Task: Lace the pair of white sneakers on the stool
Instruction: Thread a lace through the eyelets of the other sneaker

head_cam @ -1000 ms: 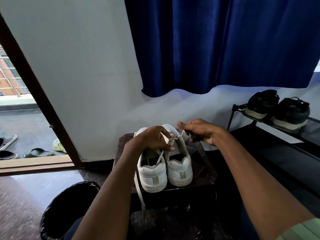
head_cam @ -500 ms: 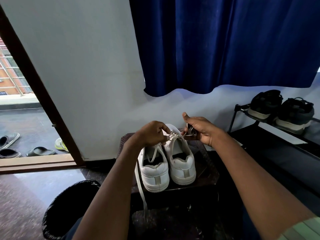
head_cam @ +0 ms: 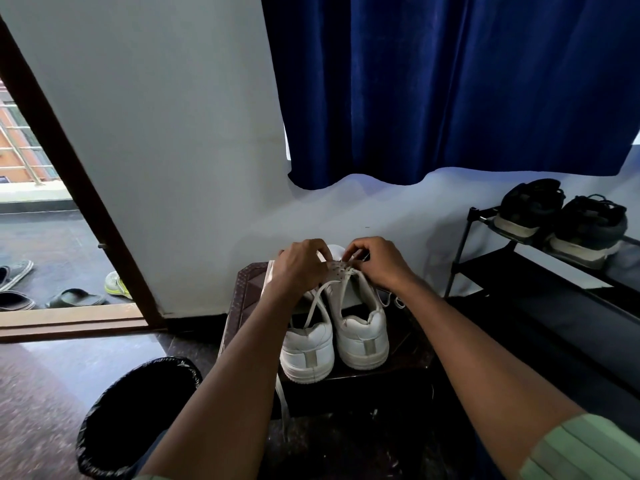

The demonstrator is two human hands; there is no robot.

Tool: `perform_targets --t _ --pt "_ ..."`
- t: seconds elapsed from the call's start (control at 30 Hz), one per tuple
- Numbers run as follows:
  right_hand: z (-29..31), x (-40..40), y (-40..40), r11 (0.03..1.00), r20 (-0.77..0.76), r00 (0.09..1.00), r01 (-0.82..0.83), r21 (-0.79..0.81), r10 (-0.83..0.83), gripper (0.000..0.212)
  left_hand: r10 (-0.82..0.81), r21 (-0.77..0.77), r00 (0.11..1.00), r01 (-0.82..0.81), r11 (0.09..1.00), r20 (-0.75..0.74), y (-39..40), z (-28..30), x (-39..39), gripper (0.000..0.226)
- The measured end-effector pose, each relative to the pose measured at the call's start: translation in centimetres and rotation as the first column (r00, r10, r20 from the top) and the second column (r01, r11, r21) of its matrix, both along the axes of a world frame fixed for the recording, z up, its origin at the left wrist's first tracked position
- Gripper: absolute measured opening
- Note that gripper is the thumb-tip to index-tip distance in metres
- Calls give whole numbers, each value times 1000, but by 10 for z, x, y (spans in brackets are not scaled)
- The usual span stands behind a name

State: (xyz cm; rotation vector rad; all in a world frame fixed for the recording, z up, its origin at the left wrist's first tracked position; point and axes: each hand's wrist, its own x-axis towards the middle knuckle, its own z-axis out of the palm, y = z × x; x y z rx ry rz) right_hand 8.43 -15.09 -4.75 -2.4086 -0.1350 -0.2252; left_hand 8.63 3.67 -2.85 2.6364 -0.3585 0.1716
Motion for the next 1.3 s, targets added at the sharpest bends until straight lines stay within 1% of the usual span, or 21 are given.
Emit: perform_targets --t 0.13,0.2,0.27,0.37,0.43,0.5,0.57,0.63,0.7,0.77,0.83,0.93,1.03,1.1,1.17,1.23,1.3 --pt "-6 8 0 998 9 998 -69 -12 69 23 -9 -1 1000 9 1000 -5 -3 -6 10 9" --pt "-10 11 1 994 5 994 -106 -27 106 16 -21 51 1000 20 998 11 -4 -8 13 12" --pt "-12 12 2 992 15 992 -127 -7 127 9 -29 93 999 25 995 46 -6 -10 13 9" --pt "-10 11 2 992 30 993 -119 31 118 11 -44 99 994 35 994 96 -8 -14 13 10" --pt "-6 9 1 995 34 995 -95 19 94 10 -53 108 994 43 993 98 -8 -14 12 13" --pt "0 8 -3 997 15 997 -79 7 79 13 -54 87 996 49 995 64 -6 -10 9 12" --pt "4 6 -9 994 -25 994 -109 16 109 17 -70 7 998 70 998 -4 -1 -6 10 7" --pt "6 3 -13 988 -61 986 -152 38 154 14 -125 -42 989 122 992 -79 7 -7 15 9" --pt "5 0 -13 986 -49 985 -161 43 163 13 -153 -61 982 147 987 -109 8 -7 14 10" --pt "2 -2 -8 987 -29 987 -155 31 156 13 -119 -44 990 116 992 -72 3 -5 8 10" --pt "-1 -1 -1 988 -16 988 -155 -16 155 18 -78 28 997 78 997 11 -3 -8 4 7" --pt "-1 1 3 986 -25 988 -154 -63 153 14 -50 103 997 44 994 57 -11 -11 2 15" --pt "1 2 3 989 -5 990 -139 -42 139 13 -39 143 996 27 989 85 -15 -13 2 24" --pt "3 0 -2 992 -16 992 -129 -9 128 11 -49 104 997 43 994 59 -14 -11 1 21" --pt "7 0 -10 992 -32 992 -125 21 126 14 -60 -17 998 60 998 -3 -9 -9 4 16" --pt "13 -1 -19 983 -84 981 -170 67 176 18 -92 -99 993 85 991 -69 -2 -4 8 12" --pt "16 -5 -25 968 -155 960 -214 128 232 15 -164 -113 979 150 982 -123 3 0 9 10"
